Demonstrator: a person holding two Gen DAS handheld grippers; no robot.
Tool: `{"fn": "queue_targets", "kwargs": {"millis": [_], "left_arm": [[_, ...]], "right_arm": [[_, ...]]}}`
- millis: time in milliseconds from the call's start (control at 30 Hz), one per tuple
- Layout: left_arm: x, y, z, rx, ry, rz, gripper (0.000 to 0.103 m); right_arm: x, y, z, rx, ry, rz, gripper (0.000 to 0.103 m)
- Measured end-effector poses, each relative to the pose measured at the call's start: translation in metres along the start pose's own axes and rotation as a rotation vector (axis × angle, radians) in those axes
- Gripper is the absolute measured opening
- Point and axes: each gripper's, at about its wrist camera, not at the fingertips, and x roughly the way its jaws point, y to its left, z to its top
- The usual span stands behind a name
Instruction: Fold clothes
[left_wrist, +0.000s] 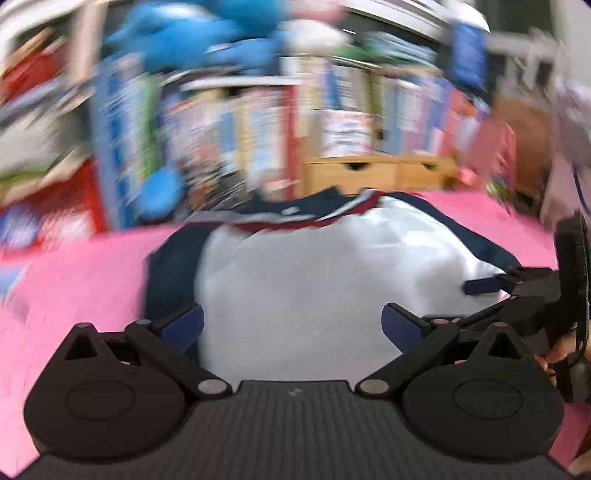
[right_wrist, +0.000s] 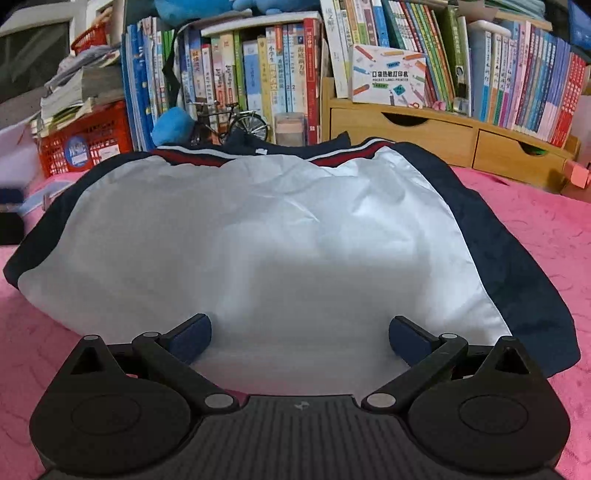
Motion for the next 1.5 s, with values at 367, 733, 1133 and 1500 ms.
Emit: {"fn": "queue_targets", "kwargs": {"millis": [367,733,1133,1500], "left_arm": [[0.208,0.002,0.058,0.021,0.306,0.100,0.103],[0.169,0.019,0.074,-0.094,0.220,0.202,0.103],[0.010,0.052,-0.065,0.001,0.226,0.395,0.103],[-0.044,0.043,-0.048,-0.143,0.102,0.365,0.103]], "right_arm": [[0.000,-0.004,-0.001,0.017,-0.007,0.016,0.103],[0.000,-0.005,-0.002,0.026,-0.010,0.020,0.103],[0.001,-0.003,-0.001,0.010,-0.002,0.003,0.103],[0.001,-0.002,0.000,0.004,0.001,-0.013,0.103]]}}
